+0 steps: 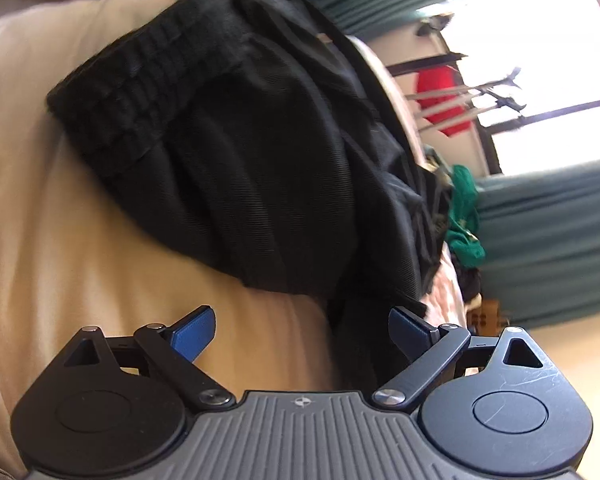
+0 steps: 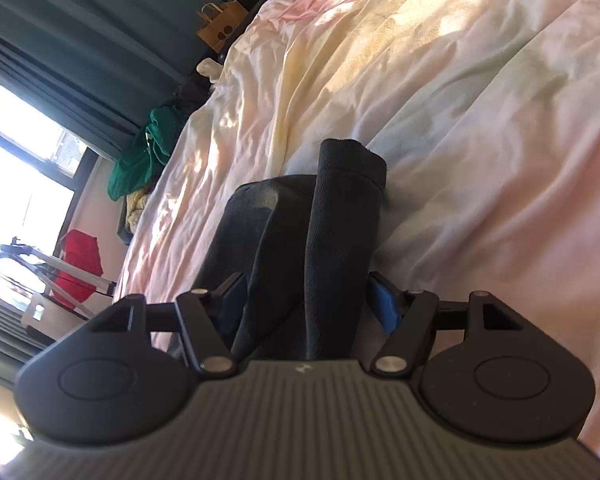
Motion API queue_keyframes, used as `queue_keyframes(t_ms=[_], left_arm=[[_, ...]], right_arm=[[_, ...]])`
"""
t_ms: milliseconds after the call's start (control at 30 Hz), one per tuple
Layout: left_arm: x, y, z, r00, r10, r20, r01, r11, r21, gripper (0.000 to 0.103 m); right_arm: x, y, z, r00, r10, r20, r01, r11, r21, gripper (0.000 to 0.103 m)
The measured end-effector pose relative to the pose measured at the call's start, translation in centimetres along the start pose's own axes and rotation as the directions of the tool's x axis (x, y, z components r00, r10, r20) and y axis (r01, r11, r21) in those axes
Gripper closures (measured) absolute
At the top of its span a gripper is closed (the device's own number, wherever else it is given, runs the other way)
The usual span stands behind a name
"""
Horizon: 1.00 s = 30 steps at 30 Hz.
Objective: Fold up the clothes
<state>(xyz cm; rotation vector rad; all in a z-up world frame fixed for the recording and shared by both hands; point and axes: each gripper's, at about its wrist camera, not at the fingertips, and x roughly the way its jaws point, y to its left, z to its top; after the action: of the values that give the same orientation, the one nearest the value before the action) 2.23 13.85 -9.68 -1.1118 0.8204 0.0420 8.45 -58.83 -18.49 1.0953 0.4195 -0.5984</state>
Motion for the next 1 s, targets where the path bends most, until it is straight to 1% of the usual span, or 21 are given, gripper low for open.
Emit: queue_keyframes(t_ms=[67,133,200,233,300,367,400,467,500,533,567,667,700,800,833,900,933,1000], left_arm=[[0.8,0.9,0.3,1.0,0.003,0.005,-0.003,0.998,-0.062,0.009],[1.4,1.6,0.8,0.999,-0.006,0.045,0.012,0.993,-0.119,0.009],[1.7,2.1,1.5,0.995,-0.017,0.094,0.032,0.986,-0.165,0.011],[1.9,2.2,1.9,0.993,-0.014,0.116,0.035,0.983,-0.181,0.013],[2.2,2.5,2.8,0.987,-0.006,0.159,0.04,0.977,-0.211,0.021],[2.4,2.9,3.5,0.984,0.009,0.178,0.037,0.967,-0.252,0.038],[2.4,3.1,3.9,0.983,0.01,0.182,0.039,0.964,-0.264,0.042],[2.1,3.1,4.5,0.982,0.032,0.187,0.02,0.963,-0.27,0.069],[1.9,3.0,4.8,0.982,0.041,0.182,0.009,0.964,-0.265,0.076],[1.5,2.8,5.2,0.984,0.054,0.171,-0.008,0.966,-0.257,0.088],[0.9,2.5,5.6,0.984,0.066,0.168,-0.021,0.967,-0.254,0.092],[-2.2,1.0,7.4,0.974,0.049,0.22,0.003,0.973,-0.229,0.094],[-3.6,0.4,8.2,0.974,0.028,0.226,0.023,0.975,-0.219,0.094],[-8.0,-1.9,10.6,0.97,-0.002,0.244,0.043,0.986,-0.162,0.095],[-9.4,-2.3,11.5,0.973,-0.009,0.232,0.046,0.987,-0.153,0.095],[-11.2,-2.7,12.9,0.984,-0.035,0.177,0.063,0.985,-0.159,0.096],[-11.9,-2.9,13.0,0.986,-0.017,0.169,0.042,0.988,-0.146,0.096],[-12.6,-2.6,13.5,0.988,-0.004,0.154,0.026,0.99,-0.139,0.095]], right_arm=[[0.2,-0.1,0.0,1.0,-0.009,0.014,0.009,1.0,0.0,0.035],[0.3,-0.2,0.0,0.999,-0.019,0.028,0.019,1.0,0.0,0.035],[0.5,-0.3,0.1,0.998,-0.037,0.052,0.037,0.999,-0.003,0.039],[0.6,-0.4,0.1,0.997,-0.044,0.06,0.044,0.999,-0.003,0.042],[1.0,-0.5,0.3,0.996,-0.059,0.073,0.059,0.998,0.0,0.054],[1.4,-0.5,0.5,0.992,-0.094,0.085,0.096,0.995,-0.017,0.085],[1.5,-0.6,0.5,0.991,-0.098,0.087,0.099,0.995,-0.017,0.089],[1.5,-0.9,0.7,0.991,-0.092,0.095,0.092,0.996,-0.005,0.097],[1.5,-1.0,0.8,0.991,-0.083,0.101,0.083,0.997,0.006,0.097],[1.4,-1.1,0.8,0.992,-0.074,0.107,0.073,0.997,0.018,0.097],[1.2,-1.1,0.9,0.991,-0.076,0.113,0.074,0.997,0.019,0.098],[0.7,-1.4,1.2,0.991,-0.047,0.125,0.041,0.998,0.05,0.098],[0.5,-1.4,1.3,0.991,-0.038,0.128,0.031,0.998,0.053,0.098],[-0.1,-1.4,1.7,0.989,-0.013,0.146,0.004,0.998,0.061,0.098],[-0.6,-1.3,1.8,0.986,0.007,0.168,-0.018,0.998,0.064,0.098],[-1.5,-1.2,2.1,0.976,0.047,0.214,-0.063,0.996,0.069,0.098],[-1.9,-1.2,2.2,0.969,0.066,0.237,-0.085,0.994,0.07,0.098],[-3.4,-0.8,2.4,0.952,0.075,0.298,-0.089,0.996,0.032,0.098]])
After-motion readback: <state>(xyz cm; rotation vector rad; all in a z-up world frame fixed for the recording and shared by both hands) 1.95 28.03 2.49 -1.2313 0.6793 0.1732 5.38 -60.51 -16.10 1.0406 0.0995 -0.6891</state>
